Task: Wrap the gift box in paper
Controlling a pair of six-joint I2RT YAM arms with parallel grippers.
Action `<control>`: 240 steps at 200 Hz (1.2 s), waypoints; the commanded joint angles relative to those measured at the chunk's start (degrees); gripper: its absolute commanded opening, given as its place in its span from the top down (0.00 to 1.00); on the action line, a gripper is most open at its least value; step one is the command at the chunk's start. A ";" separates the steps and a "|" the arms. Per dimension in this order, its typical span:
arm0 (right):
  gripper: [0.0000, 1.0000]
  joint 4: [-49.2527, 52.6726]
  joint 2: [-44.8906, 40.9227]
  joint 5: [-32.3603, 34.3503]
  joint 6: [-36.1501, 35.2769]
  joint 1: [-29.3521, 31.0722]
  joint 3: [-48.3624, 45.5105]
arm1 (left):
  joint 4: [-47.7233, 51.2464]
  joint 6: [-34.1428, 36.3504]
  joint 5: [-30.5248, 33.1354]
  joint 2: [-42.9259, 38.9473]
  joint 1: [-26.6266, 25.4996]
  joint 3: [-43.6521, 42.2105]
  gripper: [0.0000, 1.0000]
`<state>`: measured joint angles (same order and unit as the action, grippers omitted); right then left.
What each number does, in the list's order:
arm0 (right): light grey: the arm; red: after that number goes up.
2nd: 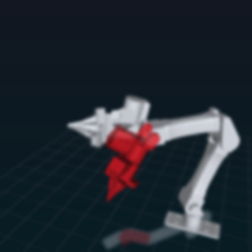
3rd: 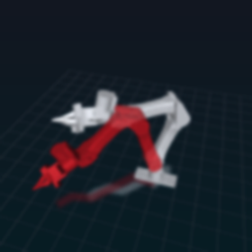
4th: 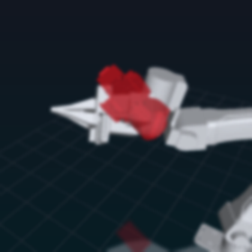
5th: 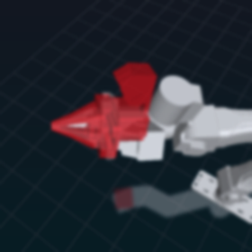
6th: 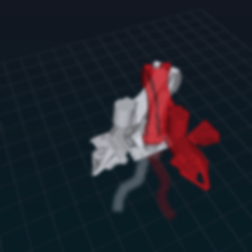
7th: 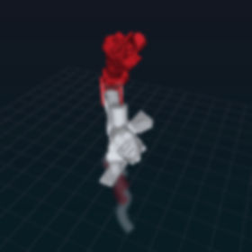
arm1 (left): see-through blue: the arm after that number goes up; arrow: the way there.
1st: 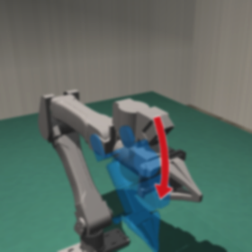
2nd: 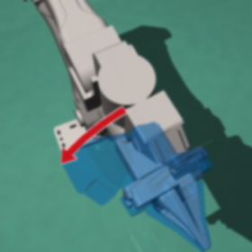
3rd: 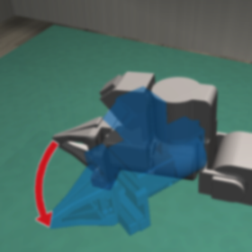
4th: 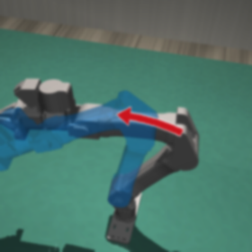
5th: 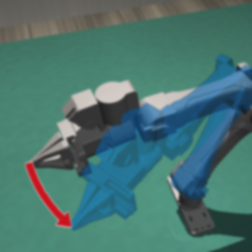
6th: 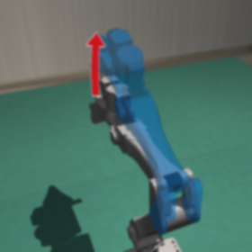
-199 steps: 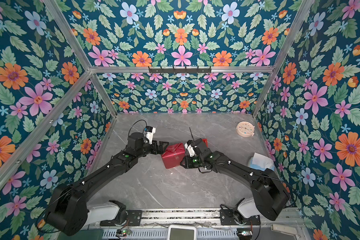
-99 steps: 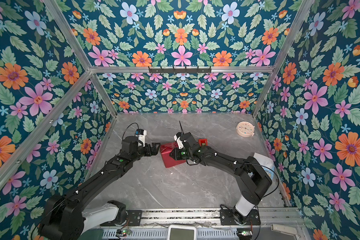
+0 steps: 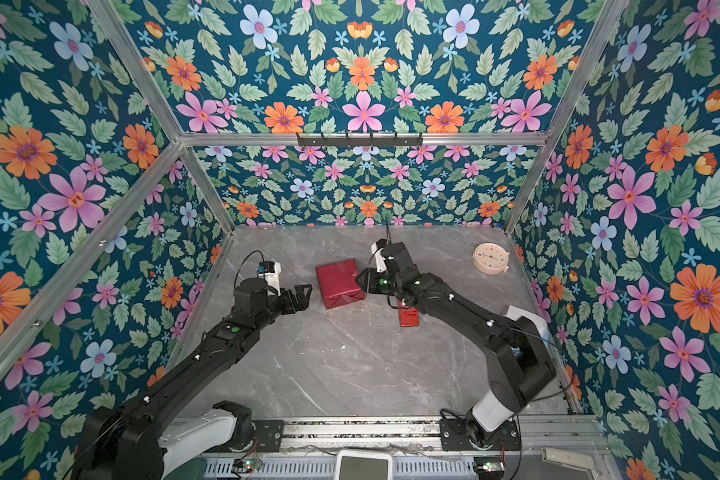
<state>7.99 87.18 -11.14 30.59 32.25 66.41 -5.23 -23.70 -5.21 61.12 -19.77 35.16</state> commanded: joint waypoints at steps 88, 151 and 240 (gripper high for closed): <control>0.01 -11.79 -7.68 32.82 -22.70 -24.79 -25.84 | -26.47 21.23 26.95 8.46 11.77 -9.92 0.00; 0.01 -38.10 -6.73 10.51 -22.23 -38.02 -38.65 | -54.73 20.59 11.36 21.51 19.21 -18.11 0.00; 0.01 -59.84 -4.94 4.87 -24.69 -38.41 -49.38 | -67.03 23.75 6.73 31.42 19.77 -18.98 0.00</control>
<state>-40.75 80.95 -4.45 7.07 -6.33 18.90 -67.18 -1.08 2.85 92.20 -0.08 16.58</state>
